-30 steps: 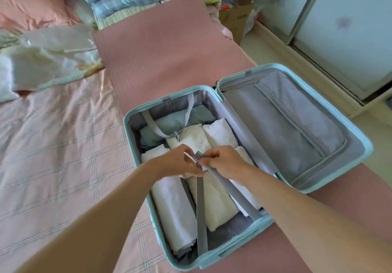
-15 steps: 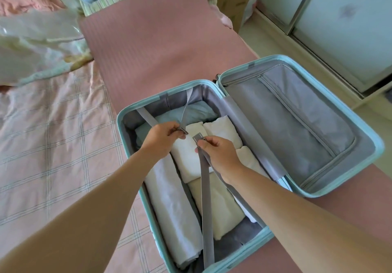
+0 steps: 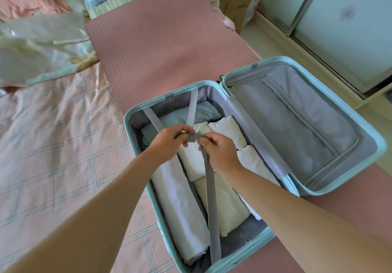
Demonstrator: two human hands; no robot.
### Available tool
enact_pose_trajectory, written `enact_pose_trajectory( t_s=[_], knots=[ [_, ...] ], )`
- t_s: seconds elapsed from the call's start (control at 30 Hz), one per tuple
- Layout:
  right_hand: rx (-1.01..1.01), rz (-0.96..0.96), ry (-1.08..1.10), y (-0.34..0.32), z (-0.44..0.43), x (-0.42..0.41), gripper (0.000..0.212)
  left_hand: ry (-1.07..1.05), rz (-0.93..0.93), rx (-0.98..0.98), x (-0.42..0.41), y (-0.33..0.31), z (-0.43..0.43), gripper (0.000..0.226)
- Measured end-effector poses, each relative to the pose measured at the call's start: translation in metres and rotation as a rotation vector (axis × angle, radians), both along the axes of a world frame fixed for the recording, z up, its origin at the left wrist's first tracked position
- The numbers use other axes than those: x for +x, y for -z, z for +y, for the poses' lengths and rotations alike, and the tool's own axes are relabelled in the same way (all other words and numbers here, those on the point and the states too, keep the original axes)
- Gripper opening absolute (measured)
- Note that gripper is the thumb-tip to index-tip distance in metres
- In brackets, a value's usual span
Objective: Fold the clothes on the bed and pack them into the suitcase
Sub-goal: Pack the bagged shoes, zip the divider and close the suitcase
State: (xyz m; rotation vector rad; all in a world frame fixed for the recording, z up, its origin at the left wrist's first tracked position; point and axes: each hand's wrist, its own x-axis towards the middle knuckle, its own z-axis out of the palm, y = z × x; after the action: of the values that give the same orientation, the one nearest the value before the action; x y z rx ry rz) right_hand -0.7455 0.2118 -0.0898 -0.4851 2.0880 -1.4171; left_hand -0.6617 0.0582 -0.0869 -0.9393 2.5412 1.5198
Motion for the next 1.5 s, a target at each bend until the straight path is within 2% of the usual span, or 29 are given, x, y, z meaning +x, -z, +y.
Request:
enact_pose_trajectory(
  t_s=[0.3, 0.63, 0.83, 0.87, 0.93, 0.97, 1.07, 1.17, 1.33, 1.5],
  knots=[
    [-0.047, -0.201, 0.069, 0.009, 0.002, 0.004, 0.023, 0.003, 0.049, 0.012, 0.001, 0.004, 0.003, 0.033],
    [-0.004, -0.227, 0.032, 0.012, 0.003, 0.006, 0.022, -0.005, 0.035, -0.014, 0.001, 0.007, 0.006, 0.029],
    [0.036, -0.25, -0.039, 0.016, 0.003, 0.005, 0.013, 0.149, -0.09, -0.108, 0.002, 0.003, 0.003, 0.028],
    [0.024, -0.282, -0.044, 0.016, 0.003, 0.003, 0.018, 0.169, -0.114, -0.145, 0.002, 0.004, 0.002, 0.028],
    [0.049, -0.298, -0.075, 0.021, 0.001, -0.002, 0.044, 0.203, -0.141, -0.212, 0.0, 0.005, 0.005, 0.03],
    [0.115, -0.225, -0.125, 0.022, 0.001, -0.006, 0.054, 0.245, -0.166, -0.27, -0.002, 0.006, 0.008, 0.034],
    [0.296, 0.03, -0.292, 0.016, 0.007, -0.021, 0.03, 0.357, -0.248, -0.541, -0.015, 0.002, 0.03, 0.058],
    [0.325, 0.075, -0.21, -0.009, 0.027, -0.063, 0.024, 0.268, -0.212, -0.63, -0.042, -0.017, 0.051, 0.055],
    [0.459, 0.36, 0.042, -0.037, 0.114, -0.193, 0.028, 0.32, -0.095, -0.462, -0.143, -0.041, 0.105, 0.048],
    [0.848, 0.624, 0.046, -0.025, 0.213, -0.305, 0.047, 0.375, -0.133, -0.367, -0.258, -0.026, 0.181, 0.05]
  ],
)
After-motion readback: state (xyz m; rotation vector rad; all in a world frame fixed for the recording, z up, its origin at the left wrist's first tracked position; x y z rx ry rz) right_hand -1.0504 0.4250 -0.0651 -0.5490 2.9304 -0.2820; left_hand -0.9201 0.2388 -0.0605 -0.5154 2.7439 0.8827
